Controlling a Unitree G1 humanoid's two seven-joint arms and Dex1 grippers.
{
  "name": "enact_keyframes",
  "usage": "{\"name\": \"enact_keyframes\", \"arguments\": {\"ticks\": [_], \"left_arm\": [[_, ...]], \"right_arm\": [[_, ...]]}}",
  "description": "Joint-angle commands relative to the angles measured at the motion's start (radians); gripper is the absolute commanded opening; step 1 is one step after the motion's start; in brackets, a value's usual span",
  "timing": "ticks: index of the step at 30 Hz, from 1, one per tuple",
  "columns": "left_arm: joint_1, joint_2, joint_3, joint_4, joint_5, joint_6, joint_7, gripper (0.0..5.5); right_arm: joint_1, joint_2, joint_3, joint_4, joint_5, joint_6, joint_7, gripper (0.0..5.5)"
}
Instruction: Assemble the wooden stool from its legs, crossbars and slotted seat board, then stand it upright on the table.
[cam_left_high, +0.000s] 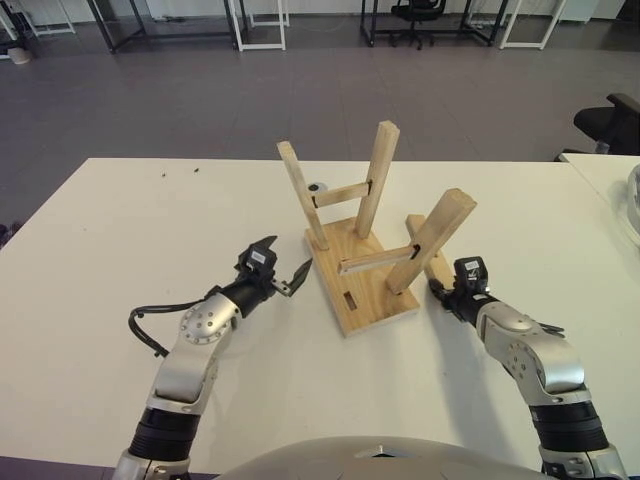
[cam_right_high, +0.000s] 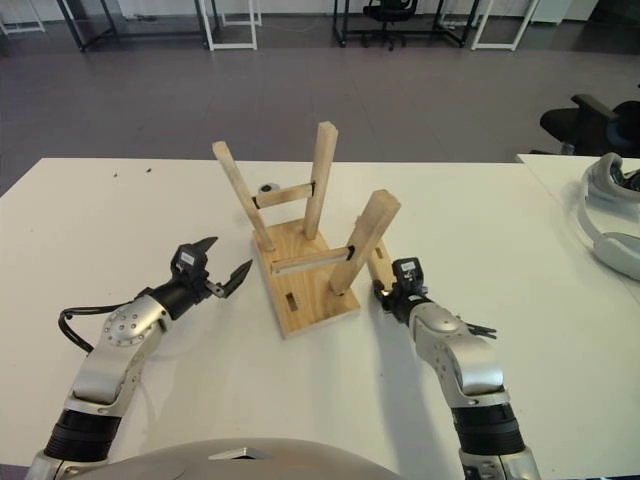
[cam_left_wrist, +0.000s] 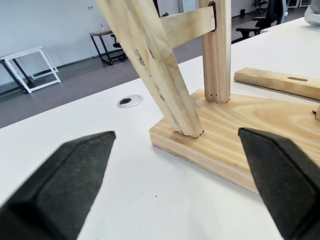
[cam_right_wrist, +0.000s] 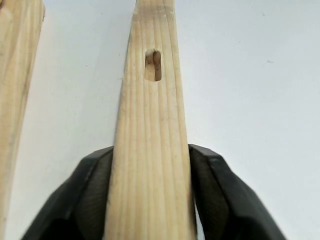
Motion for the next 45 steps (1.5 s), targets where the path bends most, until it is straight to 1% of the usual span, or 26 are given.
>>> {"name": "enact_keyframes", "arguments": {"ticks": [1,3,4,5,7,8,11,13,15,17,19,22,30,31,36,40,41,45], "left_arm": [[-0.021,-0.019,0.030,-0.004,-0.030,0.009,0.010,4.54],[-0.039,-0.033,0.071,-0.037,-0.103,0.042,-0.005,4.54],[-0.072,-0.047,0.115,-0.091,-0.213,0.097,-0.016,4.54],[-0.127,-0.068,0.172,-0.151,-0.367,0.162,-0.004,4.54],[-0.295,-0.115,0.265,-0.222,-0.665,0.267,0.087,4.54],[-0.377,-0.133,0.292,-0.220,-0.760,0.296,0.136,4.54],[-0.591,-0.171,0.335,-0.114,-0.932,0.343,0.226,4.54],[-0.747,-0.200,0.362,0.002,-1.040,0.367,0.273,4.54],[-0.846,-0.220,0.373,0.070,-1.111,0.382,0.300,4.54],[-0.896,-0.236,0.380,0.097,-1.158,0.389,0.317,4.54],[-0.918,-0.247,0.391,0.089,-1.205,0.384,0.339,4.28],[-0.905,-0.237,0.390,0.038,-1.252,0.392,0.354,3.60],[-0.852,-0.233,0.366,0.024,-1.230,0.380,0.379,2.29],[-0.849,-0.234,0.363,0.026,-1.226,0.380,0.380,2.20],[-0.830,-0.239,0.349,0.019,-1.224,0.379,0.391,1.17],[-0.805,-0.246,0.333,0.012,-1.210,0.377,0.406,1.12],[-0.801,-0.247,0.331,0.012,-1.203,0.374,0.411,1.12],[-0.780,-0.221,0.361,-0.004,-1.177,0.352,0.429,1.03]], "right_arm": [[0.018,-0.004,-0.019,0.052,-0.033,0.000,0.034,2.08],[-0.001,-0.015,-0.057,0.064,-0.049,-0.088,0.060,2.08],[-0.032,-0.050,-0.097,0.072,-0.063,-0.166,0.085,2.08],[-0.079,-0.095,-0.145,0.091,-0.081,-0.249,0.116,2.08],[-0.184,-0.190,-0.204,0.109,-0.111,-0.400,0.196,2.08],[-0.227,-0.222,-0.210,0.102,-0.122,-0.454,0.232,2.08],[-0.352,-0.267,-0.177,0.037,-0.135,-0.578,0.335,2.08],[-0.471,-0.267,-0.115,-0.035,-0.139,-0.654,0.414,2.08],[-0.553,-0.245,-0.062,-0.093,-0.125,-0.677,0.468,2.08],[-0.584,-0.225,-0.027,-0.138,-0.104,-0.667,0.502,2.08],[-0.582,-0.218,0.005,-0.155,-0.114,-0.667,0.531,2.08],[-0.566,-0.215,0.010,-0.160,-0.124,-0.658,0.550,2.08],[-0.530,-0.203,0.014,-0.168,-0.146,-0.681,0.568,2.08],[-0.528,-0.200,0.013,-0.170,-0.148,-0.684,0.569,2.08],[-0.528,-0.190,0.015,-0.175,-0.175,-0.694,0.562,2.08],[-0.529,-0.189,0.015,-0.162,-0.215,-0.713,0.558,2.08],[-0.529,-0.189,0.016,-0.160,-0.216,-0.711,0.563,2.45],[-0.544,-0.185,0.010,-0.151,-0.259,-0.735,0.548,3.13]]}}
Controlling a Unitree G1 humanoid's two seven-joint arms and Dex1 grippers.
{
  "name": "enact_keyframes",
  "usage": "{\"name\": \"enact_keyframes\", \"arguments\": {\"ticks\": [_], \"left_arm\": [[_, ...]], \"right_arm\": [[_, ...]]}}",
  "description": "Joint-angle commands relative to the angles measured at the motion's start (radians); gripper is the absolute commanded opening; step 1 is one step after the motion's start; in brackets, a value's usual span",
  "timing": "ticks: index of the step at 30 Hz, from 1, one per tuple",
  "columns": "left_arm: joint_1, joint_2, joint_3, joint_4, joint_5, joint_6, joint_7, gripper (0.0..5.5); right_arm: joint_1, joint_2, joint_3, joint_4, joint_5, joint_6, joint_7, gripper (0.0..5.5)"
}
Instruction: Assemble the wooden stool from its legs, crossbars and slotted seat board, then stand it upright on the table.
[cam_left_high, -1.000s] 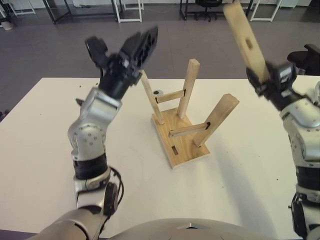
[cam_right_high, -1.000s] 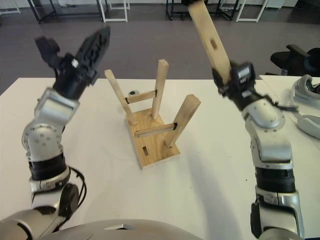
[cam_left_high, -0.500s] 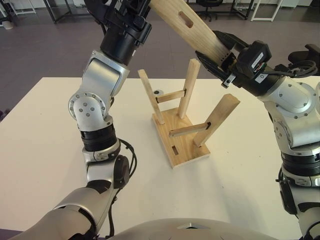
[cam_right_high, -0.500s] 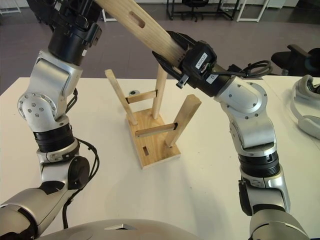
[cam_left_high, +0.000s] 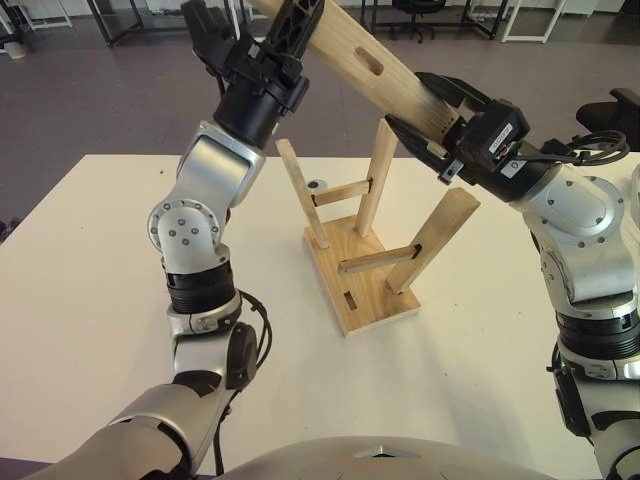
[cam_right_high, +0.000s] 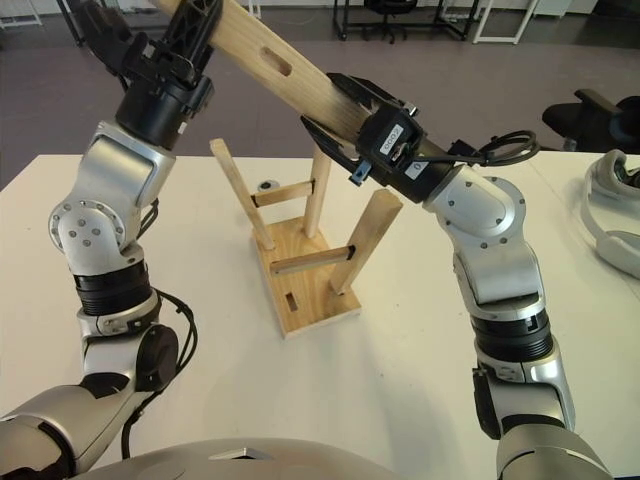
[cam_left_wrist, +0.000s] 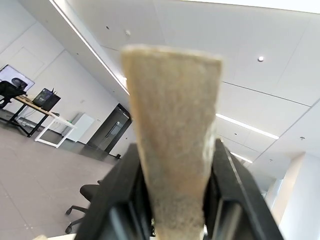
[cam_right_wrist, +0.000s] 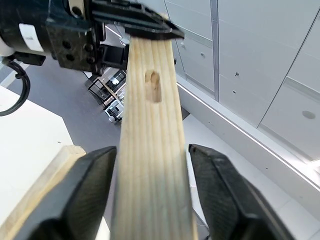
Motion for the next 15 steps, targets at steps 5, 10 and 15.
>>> {"name": "enact_keyframes", "arguments": {"ticks": [5,10,15], "left_arm": [[0.154,0.209,0.142,-0.154,-0.039,0.044,0.022,1.03],[0.355,0.458,0.191,-0.347,-0.097,0.173,0.076,1.03],[0.592,0.444,0.072,-0.513,-0.087,0.187,0.182,1.03]], "right_arm": [[-0.041,0.032,-0.226,0.099,0.108,0.173,-0.141,3.51],[0.156,-0.021,-0.200,0.264,0.064,0.301,-0.106,3.51],[0.343,0.030,0.035,0.451,-0.104,0.140,-0.065,3.51]]}}
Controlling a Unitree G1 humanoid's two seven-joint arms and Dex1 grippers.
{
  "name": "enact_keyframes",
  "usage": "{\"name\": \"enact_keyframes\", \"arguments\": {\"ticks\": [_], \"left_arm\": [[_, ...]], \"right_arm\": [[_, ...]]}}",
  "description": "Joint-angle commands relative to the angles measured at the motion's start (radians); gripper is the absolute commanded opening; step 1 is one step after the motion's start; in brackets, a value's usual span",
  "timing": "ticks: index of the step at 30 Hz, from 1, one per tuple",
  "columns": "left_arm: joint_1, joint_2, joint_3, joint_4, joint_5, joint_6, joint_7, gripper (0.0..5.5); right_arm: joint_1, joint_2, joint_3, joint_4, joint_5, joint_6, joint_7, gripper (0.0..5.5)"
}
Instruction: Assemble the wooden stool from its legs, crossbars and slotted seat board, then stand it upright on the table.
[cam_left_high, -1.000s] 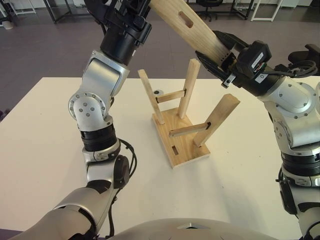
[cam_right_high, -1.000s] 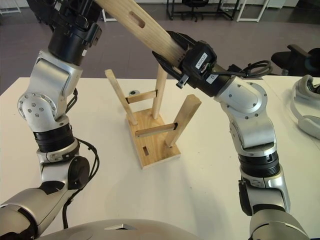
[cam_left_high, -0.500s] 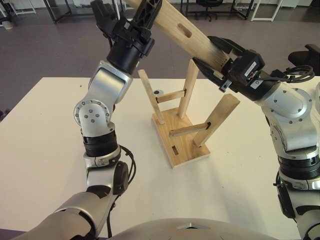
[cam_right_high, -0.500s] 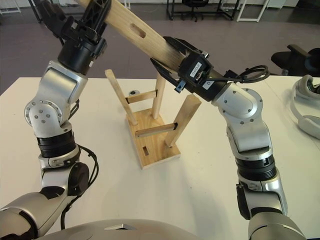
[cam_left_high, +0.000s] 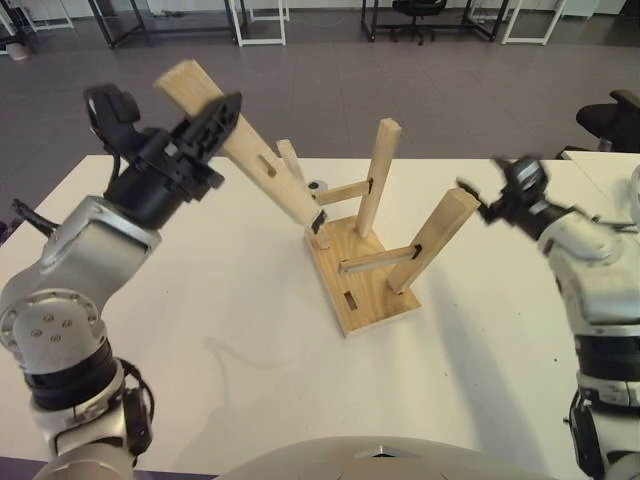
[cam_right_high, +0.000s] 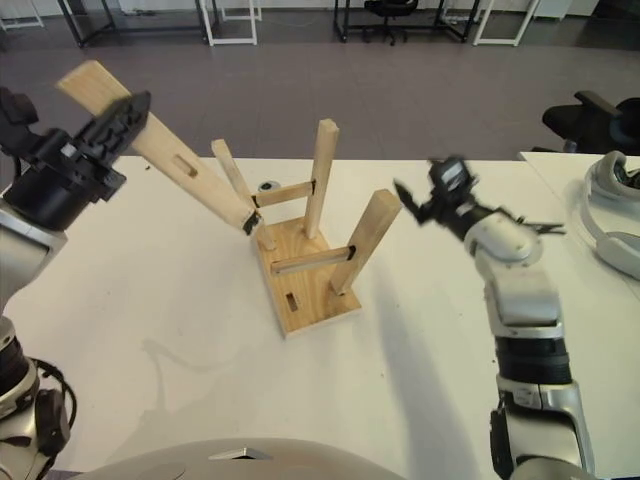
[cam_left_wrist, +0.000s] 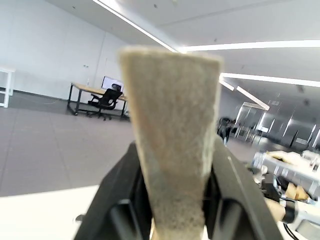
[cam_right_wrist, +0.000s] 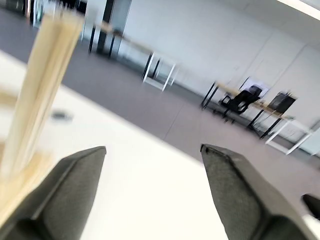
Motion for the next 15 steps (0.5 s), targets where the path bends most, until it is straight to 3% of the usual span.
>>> {"name": "enact_keyframes", "arguments": {"ticks": [1,5,8,15], "left_arm": [[0.196,-0.062,-0.101,-0.089,0.037,-0.006,0.094,1.03],[0.359,-0.138,-0.093,-0.096,0.121,-0.074,0.196,1.03],[0.434,-0.214,-0.083,-0.109,0.116,-0.133,0.311,1.03],[0.459,-0.202,-0.109,-0.099,0.299,-0.147,0.358,1.03]], "right_arm": [[0.071,0.040,0.172,0.151,-0.135,-0.119,0.022,3.51],[0.189,0.022,0.335,0.014,-0.165,-0.194,0.173,3.51],[0.229,0.039,0.356,-0.073,-0.141,-0.188,0.204,3.51],[0.251,0.046,0.361,-0.116,-0.183,-0.190,0.189,3.51]]}}
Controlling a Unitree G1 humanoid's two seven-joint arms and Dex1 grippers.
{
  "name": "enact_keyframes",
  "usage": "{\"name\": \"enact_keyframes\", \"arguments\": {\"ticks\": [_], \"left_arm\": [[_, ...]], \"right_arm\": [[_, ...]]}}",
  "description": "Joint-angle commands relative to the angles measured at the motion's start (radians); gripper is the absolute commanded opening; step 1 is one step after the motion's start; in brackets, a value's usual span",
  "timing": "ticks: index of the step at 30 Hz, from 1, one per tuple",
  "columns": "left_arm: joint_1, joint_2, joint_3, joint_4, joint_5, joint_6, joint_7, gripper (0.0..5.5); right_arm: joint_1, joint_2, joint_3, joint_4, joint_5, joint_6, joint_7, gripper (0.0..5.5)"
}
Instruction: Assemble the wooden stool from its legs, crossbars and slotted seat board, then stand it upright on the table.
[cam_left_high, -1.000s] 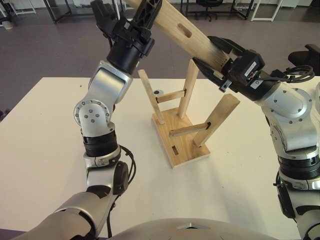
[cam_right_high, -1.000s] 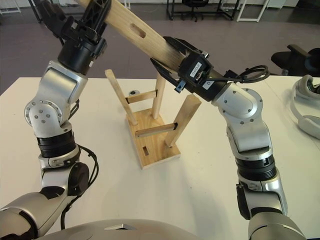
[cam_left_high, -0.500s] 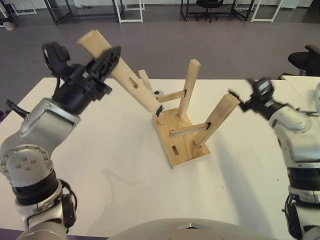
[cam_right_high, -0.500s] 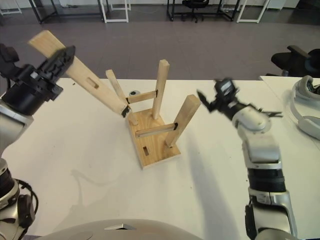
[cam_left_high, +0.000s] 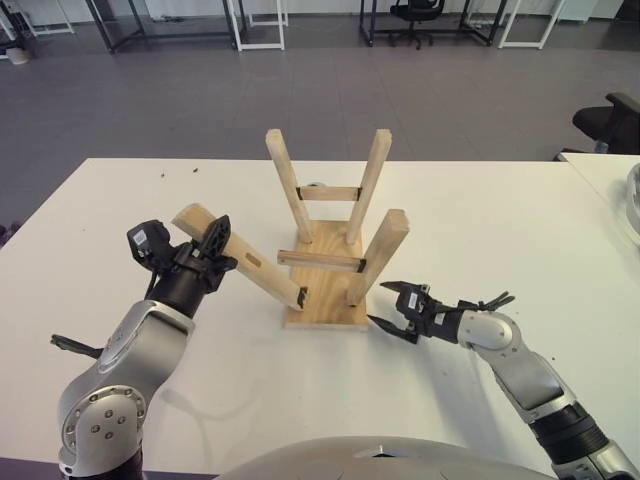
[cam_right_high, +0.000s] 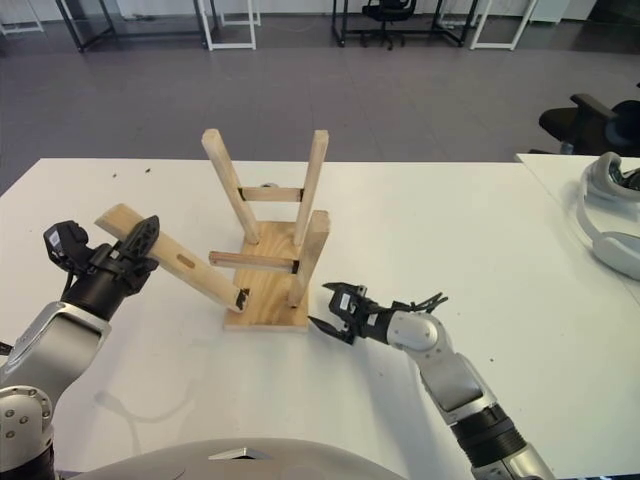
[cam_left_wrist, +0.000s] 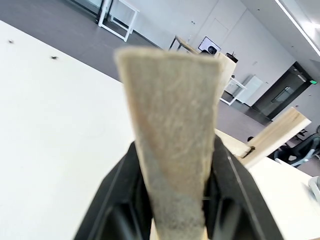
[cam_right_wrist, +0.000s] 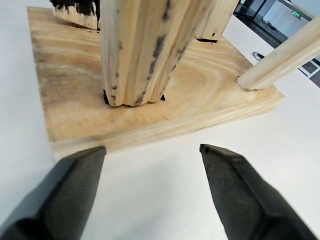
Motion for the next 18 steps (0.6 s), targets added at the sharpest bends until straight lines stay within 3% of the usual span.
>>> {"name": "enact_keyframes", "arguments": {"ticks": [1,6,11,14,16,18], "left_arm": [[0.003,-0.015,-0.030,0.025,0.106,-0.017,0.026,1.03],[-0.002,-0.084,-0.113,0.039,0.220,-0.072,-0.006,1.03],[-0.015,-0.030,-0.169,0.072,0.339,-0.064,-0.114,1.03],[0.007,0.017,-0.256,0.065,0.409,-0.010,-0.166,1.03],[0.047,0.011,-0.307,0.060,0.460,-0.004,-0.168,1.03],[0.069,-0.002,-0.342,0.052,0.505,-0.001,-0.158,1.03]], "right_arm": [[-0.006,-0.005,0.005,-0.006,-0.041,-0.004,-0.012,3.51],[0.028,-0.001,-0.002,-0.053,-0.053,0.012,-0.030,3.51],[0.087,0.002,-0.044,-0.105,-0.035,0.042,-0.068,3.51],[0.092,0.070,-0.267,-0.242,0.183,0.180,-0.138,3.51],[0.054,0.105,-0.442,-0.367,0.404,0.297,-0.193,3.51],[-0.009,0.114,-0.547,-0.515,0.695,0.378,-0.271,3.51]]}}
